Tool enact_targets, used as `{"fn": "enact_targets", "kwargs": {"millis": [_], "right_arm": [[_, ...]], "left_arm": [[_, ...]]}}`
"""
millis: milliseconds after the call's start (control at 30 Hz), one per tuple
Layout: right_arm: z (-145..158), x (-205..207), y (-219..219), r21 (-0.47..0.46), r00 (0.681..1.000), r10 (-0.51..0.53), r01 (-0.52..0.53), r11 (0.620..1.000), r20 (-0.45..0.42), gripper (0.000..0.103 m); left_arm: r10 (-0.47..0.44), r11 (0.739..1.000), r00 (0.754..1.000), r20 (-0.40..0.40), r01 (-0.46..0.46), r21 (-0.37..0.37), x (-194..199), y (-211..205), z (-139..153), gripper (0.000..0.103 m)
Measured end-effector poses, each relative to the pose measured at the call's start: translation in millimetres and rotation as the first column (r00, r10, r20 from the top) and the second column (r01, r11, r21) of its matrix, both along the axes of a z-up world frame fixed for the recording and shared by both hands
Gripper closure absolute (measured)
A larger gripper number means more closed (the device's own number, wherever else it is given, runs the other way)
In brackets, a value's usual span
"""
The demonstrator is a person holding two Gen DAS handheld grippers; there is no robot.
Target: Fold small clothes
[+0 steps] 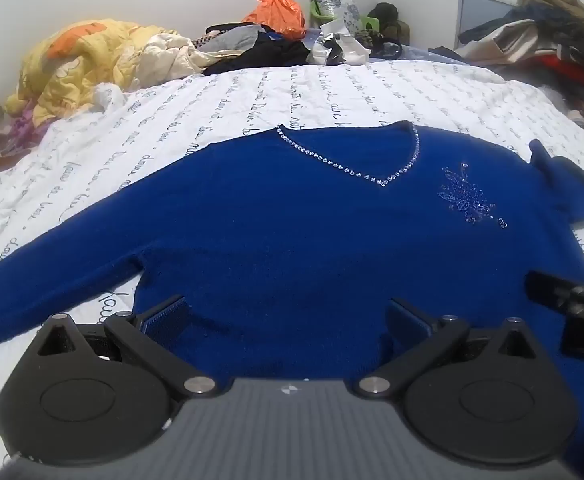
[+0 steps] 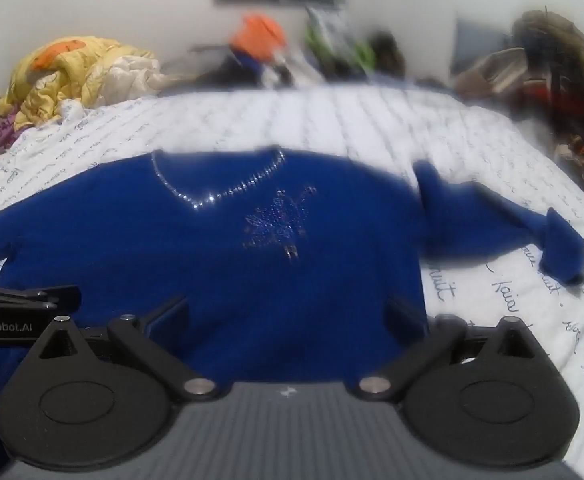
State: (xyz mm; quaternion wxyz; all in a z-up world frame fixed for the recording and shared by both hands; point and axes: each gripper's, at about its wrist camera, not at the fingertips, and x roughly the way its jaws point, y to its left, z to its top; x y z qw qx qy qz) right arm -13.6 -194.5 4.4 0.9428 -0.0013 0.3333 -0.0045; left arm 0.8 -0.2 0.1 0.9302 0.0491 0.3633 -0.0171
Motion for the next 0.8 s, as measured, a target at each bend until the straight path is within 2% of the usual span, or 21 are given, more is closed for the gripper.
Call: {"fn": "enact_targets", "kwargs": {"millis": [100, 133, 200, 367, 667, 800], "right_arm": [[4.3, 0.4, 0.5, 0.079, 1.0, -0.006, 0.005, 0.997, 0.012, 0.0], [3.9, 2.2, -12.8, 0.151, 1.0, -0.017, 0.016, 0.988, 0.011, 0.0], [5.7, -5.2, -27.0, 0.196, 0.999, -0.029, 0.022, 0.98, 0.034, 0.0], [3.2, -10.2, -20.9, 0.181, 0.999, -0.034, 0.027, 0.983, 0.033, 0.0], [3.6, -6.6, -15.0, 0.096, 0.999, -0.027, 0.025, 0.995, 0.023, 0.0], [6.8, -10.1, -14.4, 0.076, 0.998, -0.033, 0.029, 0.997, 0.055, 0.0]], "left_arm": [[0.003, 1.0, 1.0, 0.024, -0.003, 0.007, -2.0, -0.6, 2.1, 0.0], [0.001, 1.0, 1.0, 0.025, -0.001, -0.01, -3.2, 2.1, 2.1, 0.0], [0.0, 1.0, 1.0, 0.007, 0.0, -0.019, -2.4, 4.5, 1.9, 0.0], [0.022, 1.0, 1.0, -0.007, -0.022, -0.018, 4.0, -0.5, -2.1, 0.0], [0.043, 0.998, 0.999, -0.031, -0.044, -0.038, 7.8, 2.6, -4.6, 0.0], [0.063, 0.997, 0.997, -0.044, -0.064, -0.03, 9.0, 3.2, -6.4, 0.0]]}}
